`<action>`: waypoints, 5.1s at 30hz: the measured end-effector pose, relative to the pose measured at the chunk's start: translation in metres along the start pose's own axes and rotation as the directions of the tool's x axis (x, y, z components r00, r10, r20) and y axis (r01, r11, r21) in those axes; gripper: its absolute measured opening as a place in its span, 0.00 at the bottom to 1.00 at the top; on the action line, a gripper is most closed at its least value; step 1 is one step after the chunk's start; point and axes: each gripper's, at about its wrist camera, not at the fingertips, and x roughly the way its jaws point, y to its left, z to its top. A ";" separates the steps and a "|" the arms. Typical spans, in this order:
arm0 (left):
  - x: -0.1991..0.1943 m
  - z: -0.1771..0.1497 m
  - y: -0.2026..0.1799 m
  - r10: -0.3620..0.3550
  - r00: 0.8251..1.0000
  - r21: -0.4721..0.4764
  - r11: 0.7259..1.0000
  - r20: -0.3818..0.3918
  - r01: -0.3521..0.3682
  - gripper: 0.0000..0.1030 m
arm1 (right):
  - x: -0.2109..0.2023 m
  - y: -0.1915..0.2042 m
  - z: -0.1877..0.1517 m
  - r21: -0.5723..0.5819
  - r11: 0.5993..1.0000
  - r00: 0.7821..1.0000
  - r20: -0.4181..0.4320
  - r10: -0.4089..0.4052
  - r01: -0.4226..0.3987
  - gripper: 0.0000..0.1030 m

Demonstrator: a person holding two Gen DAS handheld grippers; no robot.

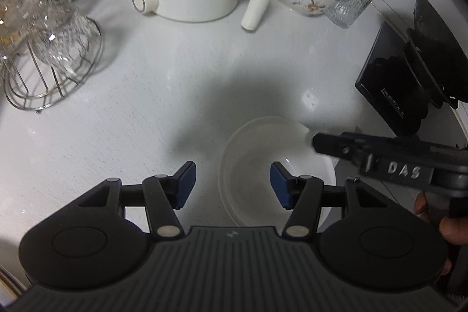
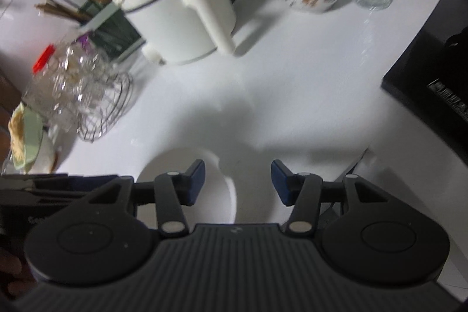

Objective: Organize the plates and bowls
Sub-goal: 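Close both grippers on the rim of the white bowl, then lift the white bowl with both grippers and carry it over the stack, then lower the white bowl onto the blue bowls and open both grippers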

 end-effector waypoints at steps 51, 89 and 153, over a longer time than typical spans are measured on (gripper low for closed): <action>-0.118 -0.030 0.028 -0.035 0.997 -0.202 0.978 0.062 0.047 0.25 | -0.054 0.064 -0.005 -0.017 0.989 0.986 -0.081 0.148 -0.150 0.11; -0.270 -0.163 0.139 0.278 0.919 -0.597 0.800 0.281 -0.059 0.26 | -0.056 0.251 -0.039 -0.346 0.843 0.903 -0.274 0.330 -0.412 0.12; -0.393 -0.211 0.130 0.491 0.788 -0.554 0.799 0.372 -0.236 0.53 | -0.125 0.319 -0.061 -0.459 0.800 0.913 -0.071 0.401 -0.387 0.33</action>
